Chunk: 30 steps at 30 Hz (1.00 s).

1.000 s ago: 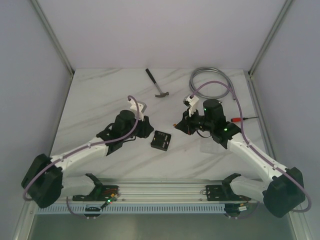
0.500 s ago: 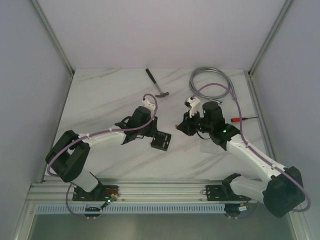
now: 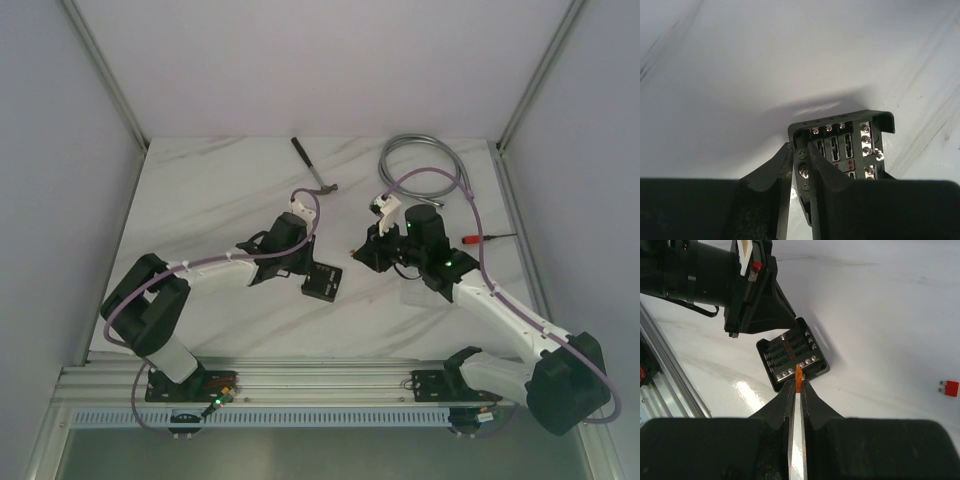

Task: Snap on the fuse box
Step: Install the fuse at the fuse box base.

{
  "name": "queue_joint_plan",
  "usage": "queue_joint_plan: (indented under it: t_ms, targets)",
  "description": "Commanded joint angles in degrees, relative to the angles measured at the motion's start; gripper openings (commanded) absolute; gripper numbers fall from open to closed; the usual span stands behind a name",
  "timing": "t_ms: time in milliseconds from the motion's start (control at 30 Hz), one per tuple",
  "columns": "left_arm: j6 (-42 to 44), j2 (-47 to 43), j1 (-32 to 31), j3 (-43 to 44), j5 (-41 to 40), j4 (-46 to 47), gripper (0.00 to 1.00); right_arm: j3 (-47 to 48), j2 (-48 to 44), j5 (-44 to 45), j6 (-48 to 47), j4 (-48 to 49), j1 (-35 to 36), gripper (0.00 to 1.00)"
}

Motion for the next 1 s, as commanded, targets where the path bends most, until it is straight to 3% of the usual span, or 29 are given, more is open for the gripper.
queue_joint_plan:
  t_ms: [0, 533, 733, 967]
  targets:
    - [-2.1, 1.3, -0.3, 1.9, -1.4, -0.7, 0.26, -1.3, -0.4, 1.0, 0.7, 2.3, 0.3, 0.0]
    - [-7.5, 0.8, -0.7, 1.5, -6.2, -1.4, 0.13, -2.1, -1.4, 2.2, 0.9, 2.3, 0.3, 0.0]
    - [-19.5, -2.7, -0.7, -0.8, -15.4, -4.3, 0.0, -2.2, -0.9, 2.7, 1.2, 2.5, 0.4, 0.0]
    - [-35.1, -6.7, -0.9, -4.1, -23.6, -6.7, 0.0, -1.9, -0.4, 4.1, 1.7, 2.3, 1.5, 0.0]
